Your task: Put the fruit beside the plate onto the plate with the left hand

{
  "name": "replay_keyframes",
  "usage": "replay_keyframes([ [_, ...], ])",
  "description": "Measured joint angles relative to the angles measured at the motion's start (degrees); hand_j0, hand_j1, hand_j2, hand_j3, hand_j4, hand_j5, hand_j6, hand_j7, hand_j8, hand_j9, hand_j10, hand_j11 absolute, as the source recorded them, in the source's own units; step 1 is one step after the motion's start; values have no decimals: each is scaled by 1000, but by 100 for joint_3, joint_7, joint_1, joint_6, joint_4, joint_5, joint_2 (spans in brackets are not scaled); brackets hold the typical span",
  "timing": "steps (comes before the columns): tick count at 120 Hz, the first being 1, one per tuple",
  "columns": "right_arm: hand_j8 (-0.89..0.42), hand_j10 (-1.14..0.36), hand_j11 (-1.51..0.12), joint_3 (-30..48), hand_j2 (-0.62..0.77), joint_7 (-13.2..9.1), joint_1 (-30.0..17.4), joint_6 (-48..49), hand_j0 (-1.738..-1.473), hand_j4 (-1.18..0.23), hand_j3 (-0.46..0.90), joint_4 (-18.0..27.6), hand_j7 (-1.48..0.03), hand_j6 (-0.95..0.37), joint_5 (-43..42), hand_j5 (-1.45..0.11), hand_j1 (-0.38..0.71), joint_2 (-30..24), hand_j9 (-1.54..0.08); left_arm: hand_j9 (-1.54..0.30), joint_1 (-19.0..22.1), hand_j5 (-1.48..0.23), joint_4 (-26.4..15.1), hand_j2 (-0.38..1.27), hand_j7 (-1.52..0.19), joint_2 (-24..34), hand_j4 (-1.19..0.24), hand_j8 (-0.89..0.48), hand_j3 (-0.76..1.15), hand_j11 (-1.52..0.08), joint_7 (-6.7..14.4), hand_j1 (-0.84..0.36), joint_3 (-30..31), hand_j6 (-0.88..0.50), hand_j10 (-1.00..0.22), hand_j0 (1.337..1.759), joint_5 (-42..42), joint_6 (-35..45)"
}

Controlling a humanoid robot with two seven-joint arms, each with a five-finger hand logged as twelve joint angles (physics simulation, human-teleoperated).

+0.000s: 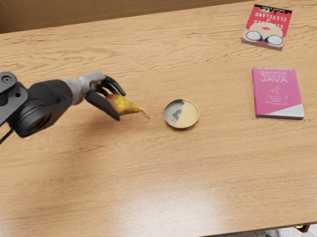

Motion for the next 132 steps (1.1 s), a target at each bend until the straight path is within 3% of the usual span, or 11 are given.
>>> replay_keyframes([
  [21, -15, -15, -20, 0, -3, 0, 0, 0, -1658, -15, 0, 0, -20, -15, 0, -20, -331, 0, -20, -843, -145, -866, 1, 400, -861, -64, -628, -447, 0, -840, 2, -278, -161, -451, -642, 1656, -492, -21],
  [34, -15, -15, -20, 0, -3, 0, -1, 0, -1658, -15, 0, 0, -20, -15, 0, -20, -331, 0, -20, -843, -228, -867, 1, 525, -855, -252, -626, -440, 0, -840, -1, -328, -200, -449, -640, 1656, -778, -51],
  [49, -15, -15, -20, 0, -3, 0, 0, 0, -1658, -15, 0, 0, -20, -15, 0, -20, -331, 0, -20, -840, -247, -867, 1, 489, -846, -423, -623, -436, 0, -838, 0, -319, -282, -448, -639, 1656, -982, -95],
  [120, -15, -15, -20, 0, -3, 0, -4, 0, -1658, -15, 0, 0, -20, -15, 0, -20, -331, 0, -20, -840, -217, -864, 111, 492, -830, -1037, -619, -463, 0, -839, -2, -298, -451, -504, -632, 1656, -1095, -96],
  [132, -15, -15, -20, 0, -3, 0, -4, 0, -1658, -15, 0, 0, -20, -15, 0, -20, -331, 0, -20, -840, -227, -857, 222, 506, -834, -1383, -622, -470, 0, -840, -2, -292, -453, -523, -631, 1656, -1090, -96],
])
